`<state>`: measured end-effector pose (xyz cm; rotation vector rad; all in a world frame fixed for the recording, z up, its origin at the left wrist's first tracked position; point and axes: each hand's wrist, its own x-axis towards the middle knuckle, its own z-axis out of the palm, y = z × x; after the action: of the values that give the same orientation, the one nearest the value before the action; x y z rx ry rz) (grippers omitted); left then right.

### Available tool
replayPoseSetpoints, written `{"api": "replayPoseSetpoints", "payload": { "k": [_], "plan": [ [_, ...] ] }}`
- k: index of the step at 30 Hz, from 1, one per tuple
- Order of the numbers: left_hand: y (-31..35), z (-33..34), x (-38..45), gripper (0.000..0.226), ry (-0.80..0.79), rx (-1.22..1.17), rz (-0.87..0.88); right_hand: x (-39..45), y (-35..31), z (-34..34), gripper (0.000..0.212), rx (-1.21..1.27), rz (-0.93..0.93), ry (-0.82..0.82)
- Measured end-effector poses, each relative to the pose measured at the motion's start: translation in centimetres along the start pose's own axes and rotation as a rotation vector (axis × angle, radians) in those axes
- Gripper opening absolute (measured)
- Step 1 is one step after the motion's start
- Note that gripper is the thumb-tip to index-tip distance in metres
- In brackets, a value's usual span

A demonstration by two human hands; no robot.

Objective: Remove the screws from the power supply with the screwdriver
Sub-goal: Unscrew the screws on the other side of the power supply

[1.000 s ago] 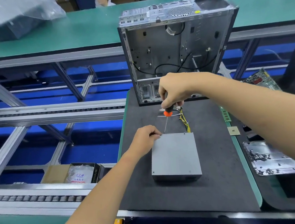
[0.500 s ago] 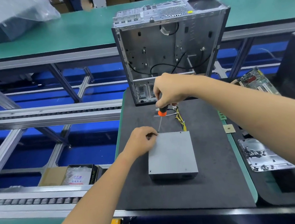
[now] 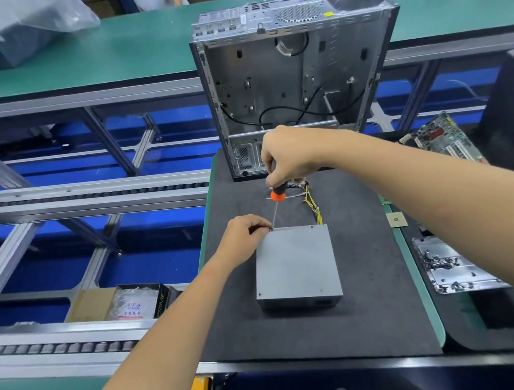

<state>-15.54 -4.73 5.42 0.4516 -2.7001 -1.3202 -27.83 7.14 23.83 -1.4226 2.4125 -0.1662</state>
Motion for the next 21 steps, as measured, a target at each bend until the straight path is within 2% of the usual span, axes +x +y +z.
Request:
{"api": "replayPoseSetpoints", "payload": {
  "k": [12, 21],
  "plan": [
    [-0.34, 0.09, 0.11, 0.017, -0.02, -0.006, -0.007, 0.66, -0.13, -0.19, 0.014, -0.11, -0.073, -0.039],
    [-0.24, 0.15, 0.18, 0.02, -0.044, -0.051, -0.022, 0.33, 0.09, -0.24, 0.012, -0.08, -0.048, -0.023]
  ]
}}
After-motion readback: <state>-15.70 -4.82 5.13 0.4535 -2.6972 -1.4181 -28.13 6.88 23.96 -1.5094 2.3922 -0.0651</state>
